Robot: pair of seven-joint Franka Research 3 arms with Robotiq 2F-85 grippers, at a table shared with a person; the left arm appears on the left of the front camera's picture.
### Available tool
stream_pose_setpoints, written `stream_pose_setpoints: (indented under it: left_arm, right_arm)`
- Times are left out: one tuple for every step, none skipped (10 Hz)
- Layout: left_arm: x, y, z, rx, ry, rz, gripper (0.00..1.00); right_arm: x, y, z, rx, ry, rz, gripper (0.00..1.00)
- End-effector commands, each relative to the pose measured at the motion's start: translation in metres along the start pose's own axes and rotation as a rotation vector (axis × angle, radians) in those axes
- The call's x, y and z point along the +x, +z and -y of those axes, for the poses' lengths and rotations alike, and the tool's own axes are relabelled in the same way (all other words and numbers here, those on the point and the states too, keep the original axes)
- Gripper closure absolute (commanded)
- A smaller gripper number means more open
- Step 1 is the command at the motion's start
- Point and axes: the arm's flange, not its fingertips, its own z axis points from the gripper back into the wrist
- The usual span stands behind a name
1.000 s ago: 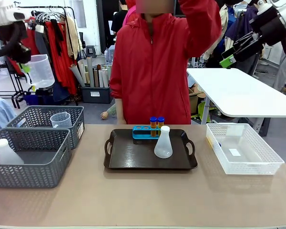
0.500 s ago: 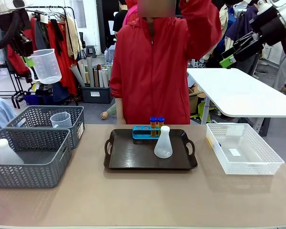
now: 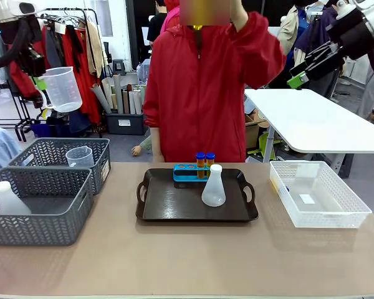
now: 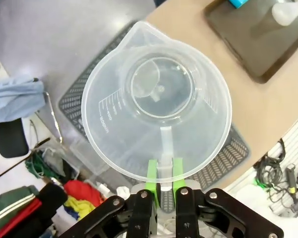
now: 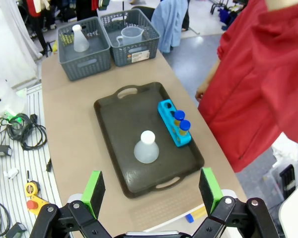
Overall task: Prepare the laboratory tools.
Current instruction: Pick up one Large Measuring Cup and place it on the Handle tray.
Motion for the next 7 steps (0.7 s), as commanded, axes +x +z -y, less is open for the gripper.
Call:
stream_pose_setpoints:
  left_arm:
    - [0.01, 0.0, 0.028, 0.007, -0.1, 0.053, 1.0]
    - [0.015, 0.005, 0.044, -0.003, -0.152, 0.073, 1.0]
    - [0.022, 0.004, 0.062, -0.02, -0.208, 0.093, 1.0]
    - [0.029, -0.001, 0.079, -0.046, -0.265, 0.09, 1.0]
    - [0.035, -0.008, 0.097, -0.079, -0.314, 0.083, 1.0]
    - [0.039, -0.014, 0.105, -0.11, -0.346, 0.072, 1.0]
    - [0.041, -0.017, 0.112, -0.119, -0.354, 0.065, 1.0]
  right_arm:
    - [0.001, 0.0, -0.001, 0.006, -0.001, 0.013, 0.0]
    - [0.001, 0.0, -0.001, 0.006, -0.001, 0.013, 0.0]
    - [0.001, 0.0, -0.001, 0.006, -0.001, 0.013, 0.0]
    - [0.001, 0.0, -0.001, 0.006, -0.001, 0.013, 0.0]
    - [0.001, 0.0, -0.001, 0.006, -0.001, 0.013, 0.0]
    - [0.001, 0.0, -0.001, 0.006, -0.001, 0.013, 0.0]
    - [0.001, 0.0, -0.001, 0.006, -0.001, 0.013, 0.0]
